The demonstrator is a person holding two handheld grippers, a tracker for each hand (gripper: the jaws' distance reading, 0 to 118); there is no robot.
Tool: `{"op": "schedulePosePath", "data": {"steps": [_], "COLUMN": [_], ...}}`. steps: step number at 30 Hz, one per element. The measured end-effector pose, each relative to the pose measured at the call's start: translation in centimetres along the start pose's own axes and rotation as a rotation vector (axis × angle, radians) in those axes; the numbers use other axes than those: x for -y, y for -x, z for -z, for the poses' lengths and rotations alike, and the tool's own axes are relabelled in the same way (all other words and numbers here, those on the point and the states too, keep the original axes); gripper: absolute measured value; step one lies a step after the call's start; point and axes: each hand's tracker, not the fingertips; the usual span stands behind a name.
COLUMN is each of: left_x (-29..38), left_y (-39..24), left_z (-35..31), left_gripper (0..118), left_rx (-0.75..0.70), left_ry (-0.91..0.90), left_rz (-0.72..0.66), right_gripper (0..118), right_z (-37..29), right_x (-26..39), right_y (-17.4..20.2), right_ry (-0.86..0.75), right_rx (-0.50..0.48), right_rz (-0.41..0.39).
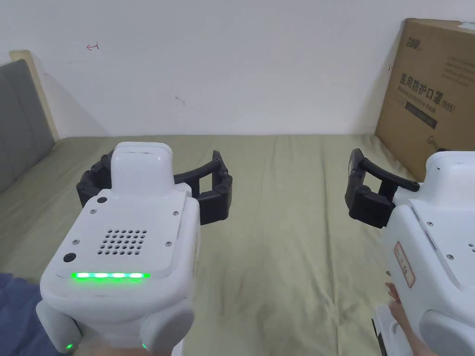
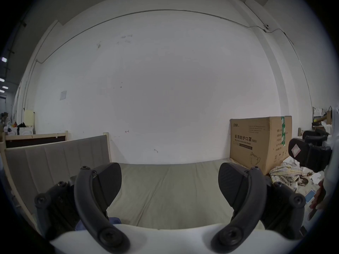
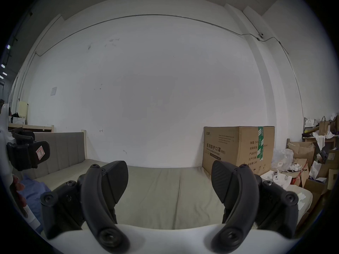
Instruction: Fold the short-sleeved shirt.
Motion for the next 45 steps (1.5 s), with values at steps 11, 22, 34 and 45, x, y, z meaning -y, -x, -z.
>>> {"op": "schedulePosePath", "data": {"steps": [11,22,34,45], "left_x": [-0.2,-0.4,-0.3,-0.2], "left_y": [0.4,0.3,0.1,-0.1], "left_z": [-0.4,-0.6,-0.6,-0.5], "left_gripper": [114,114,114,114], "left_rx": [-0.015,-0.006,-0.004,-0.011], "left_ry": [-0.017,-0.005,0.018,0.022], "left_rz": [-0.005,-0.002,0.013,0.035], "right_gripper": [98,98,98,98], "right_z": [0.2,-0.6,-0.6,-0.7], "right_x": [-0.2,-0.4,-0.3,-0.3], "right_y": [-0.3,-0.1,-0.8,-0.7], "right_ry": [0.040,0.011,0.018,0.014], "right_rx": [-0.002,-0.059,-0.006,-0.016], "right_rz": [0.053,0.044,0.067,0.039]}}
